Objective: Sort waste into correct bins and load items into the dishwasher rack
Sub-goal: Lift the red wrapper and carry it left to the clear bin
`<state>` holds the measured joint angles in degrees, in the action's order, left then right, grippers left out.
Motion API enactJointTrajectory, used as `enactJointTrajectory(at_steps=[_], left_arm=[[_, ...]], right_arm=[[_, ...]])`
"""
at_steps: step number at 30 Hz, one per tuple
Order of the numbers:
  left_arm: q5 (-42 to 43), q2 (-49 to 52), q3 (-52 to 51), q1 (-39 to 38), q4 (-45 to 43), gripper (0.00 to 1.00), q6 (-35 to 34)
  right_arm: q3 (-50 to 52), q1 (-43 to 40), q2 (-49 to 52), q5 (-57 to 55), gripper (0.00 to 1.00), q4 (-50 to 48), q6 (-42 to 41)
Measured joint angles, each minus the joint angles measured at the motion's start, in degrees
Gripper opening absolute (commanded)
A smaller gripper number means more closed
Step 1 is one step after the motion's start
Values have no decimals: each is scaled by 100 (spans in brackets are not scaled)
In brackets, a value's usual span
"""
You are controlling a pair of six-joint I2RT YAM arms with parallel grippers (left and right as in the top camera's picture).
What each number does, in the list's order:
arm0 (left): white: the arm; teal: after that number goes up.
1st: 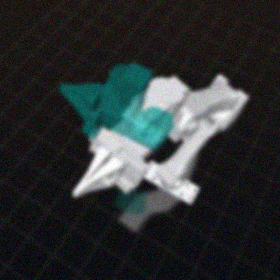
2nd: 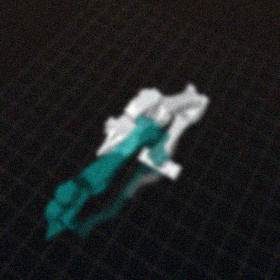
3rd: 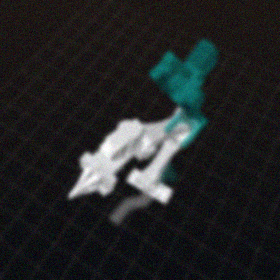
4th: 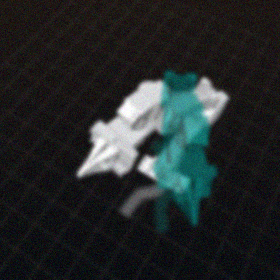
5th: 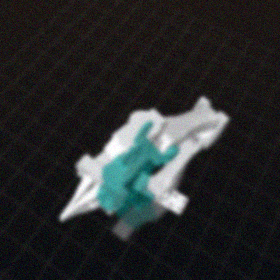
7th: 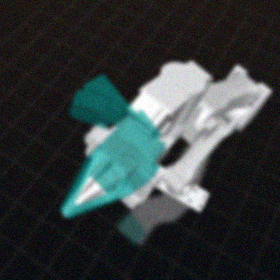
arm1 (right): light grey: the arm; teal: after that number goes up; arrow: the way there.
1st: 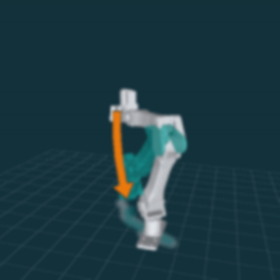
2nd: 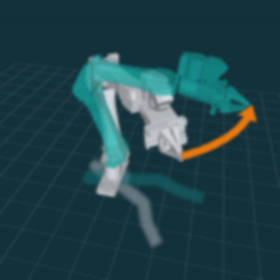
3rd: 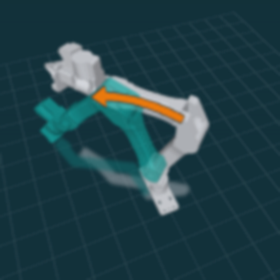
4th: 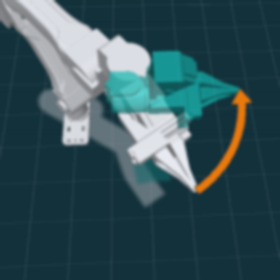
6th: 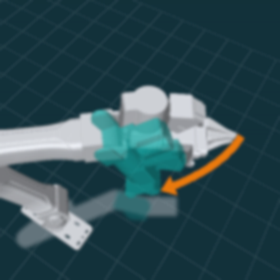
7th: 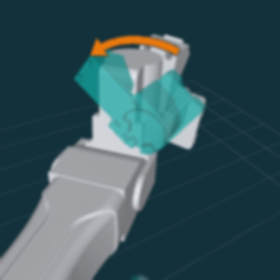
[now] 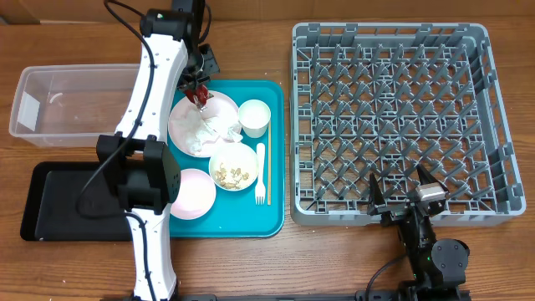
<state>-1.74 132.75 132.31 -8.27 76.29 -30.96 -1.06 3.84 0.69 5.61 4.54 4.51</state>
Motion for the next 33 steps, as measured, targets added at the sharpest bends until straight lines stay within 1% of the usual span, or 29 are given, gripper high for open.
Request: enactJointTrajectory(at_steps=[2,6,12,21,26,33], left_arm=[[-2,0,190,4,258,4,0],[-2,-7,520,59,498,4,-2],[-37,-149,828,363,892,4,-7],[-977,-562,918,1261,1722,4,-507],[-1073,-564,918,1884,1779,4,-675],[-1073,-564,903,2330,1775,4,-688]], right_arm=[[0,0,0,-2,100,0,0],[0,0,0,0,100,0,-2],[0,0,0,-2,100,0,-2],[0,2,0,-2,100,-4,-2],[0,0,0,0,100,-2,-2],[0,0,0,-2,100,-2,0]])
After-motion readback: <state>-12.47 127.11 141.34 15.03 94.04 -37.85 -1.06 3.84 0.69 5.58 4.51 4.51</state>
